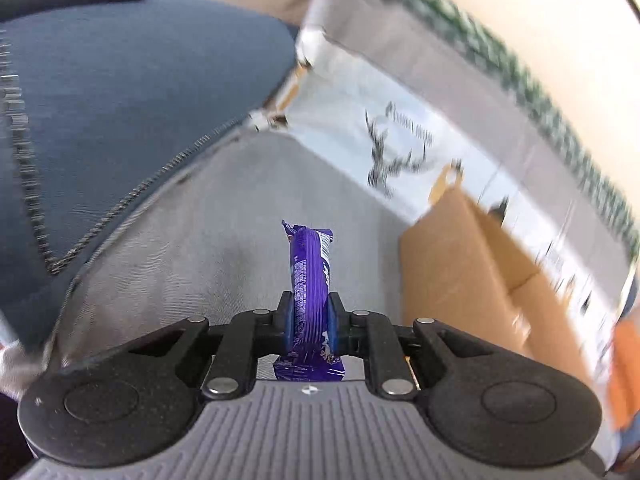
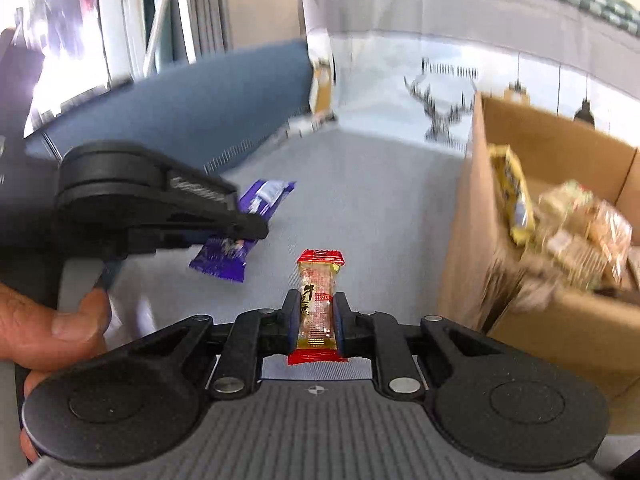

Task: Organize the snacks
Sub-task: 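Lift the red candy and purple candy stick with both tools over the box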

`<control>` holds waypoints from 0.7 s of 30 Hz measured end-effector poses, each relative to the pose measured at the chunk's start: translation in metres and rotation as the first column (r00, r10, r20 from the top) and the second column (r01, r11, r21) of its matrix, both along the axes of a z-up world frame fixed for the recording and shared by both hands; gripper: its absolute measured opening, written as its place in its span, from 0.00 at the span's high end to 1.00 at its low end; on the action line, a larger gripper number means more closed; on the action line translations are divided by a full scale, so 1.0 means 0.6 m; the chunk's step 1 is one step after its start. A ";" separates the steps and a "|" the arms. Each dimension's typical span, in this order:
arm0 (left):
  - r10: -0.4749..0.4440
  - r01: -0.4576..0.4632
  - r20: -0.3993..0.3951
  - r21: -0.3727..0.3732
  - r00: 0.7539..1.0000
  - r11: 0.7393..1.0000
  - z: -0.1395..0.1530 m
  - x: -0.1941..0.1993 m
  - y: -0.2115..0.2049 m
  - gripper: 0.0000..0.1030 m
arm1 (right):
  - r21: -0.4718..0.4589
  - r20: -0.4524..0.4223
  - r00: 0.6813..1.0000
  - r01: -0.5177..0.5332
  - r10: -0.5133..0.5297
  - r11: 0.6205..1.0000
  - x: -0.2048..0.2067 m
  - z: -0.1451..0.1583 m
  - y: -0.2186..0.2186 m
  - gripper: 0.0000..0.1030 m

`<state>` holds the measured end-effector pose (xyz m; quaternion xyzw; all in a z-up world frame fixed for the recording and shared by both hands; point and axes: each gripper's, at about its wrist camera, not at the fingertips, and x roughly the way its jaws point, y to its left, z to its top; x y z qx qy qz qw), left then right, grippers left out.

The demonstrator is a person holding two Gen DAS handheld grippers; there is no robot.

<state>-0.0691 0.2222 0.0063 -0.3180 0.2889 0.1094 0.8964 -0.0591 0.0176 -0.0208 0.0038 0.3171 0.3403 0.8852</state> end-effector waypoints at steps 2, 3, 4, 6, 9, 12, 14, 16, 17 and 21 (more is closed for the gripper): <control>0.022 -0.021 0.033 -0.043 0.999 0.999 0.013 -0.021 0.005 0.84 | 0.035 0.042 0.999 0.003 -0.005 0.999 -0.008 0.019 -0.010 0.83; 0.026 -0.023 0.046 -0.056 0.999 0.998 0.021 -0.031 0.006 0.84 | 0.057 0.066 0.998 0.006 -0.010 0.998 -0.011 0.030 -0.017 0.83; 0.024 -0.020 0.056 -0.062 0.998 0.998 0.031 -0.040 0.003 0.84 | 0.078 0.086 0.996 0.008 -0.015 0.997 -0.014 0.039 -0.024 0.83; 0.017 -0.013 0.070 -0.063 0.997 0.998 0.051 -0.056 -0.007 0.84 | 0.123 0.126 0.991 0.019 -0.035 0.992 -0.019 0.058 -0.043 0.83; -0.004 0.009 0.084 -0.054 0.996 0.999 0.083 -0.068 -0.030 0.84 | 0.198 0.196 0.975 0.060 -0.099 0.978 -0.022 0.088 -0.079 0.83; -0.025 0.030 0.105 -0.053 0.994 0.998 0.119 -0.047 -0.056 0.84 | 0.268 0.230 0.953 0.135 -0.199 0.954 -0.005 0.113 -0.112 0.83; -0.045 0.052 0.134 -0.052 0.990 0.997 0.142 -0.017 -0.086 0.84 | 0.324 0.236 0.927 0.208 -0.292 0.923 0.010 0.127 -0.145 0.83; -0.088 0.093 0.169 -0.025 0.982 0.995 0.154 0.020 -0.133 0.84 | 0.356 0.240 0.890 0.290 -0.387 0.888 0.026 0.140 -0.178 0.83; -0.113 0.117 0.184 -0.009 0.976 0.993 0.160 0.039 -0.158 0.83 | 0.378 0.237 0.867 0.333 -0.438 0.864 0.035 0.144 -0.198 0.83; -0.189 0.188 0.248 0.031 0.950 0.982 0.215 0.114 -0.247 0.60 | 0.373 0.260 0.783 0.458 -0.565 0.807 0.069 0.144 -0.260 0.66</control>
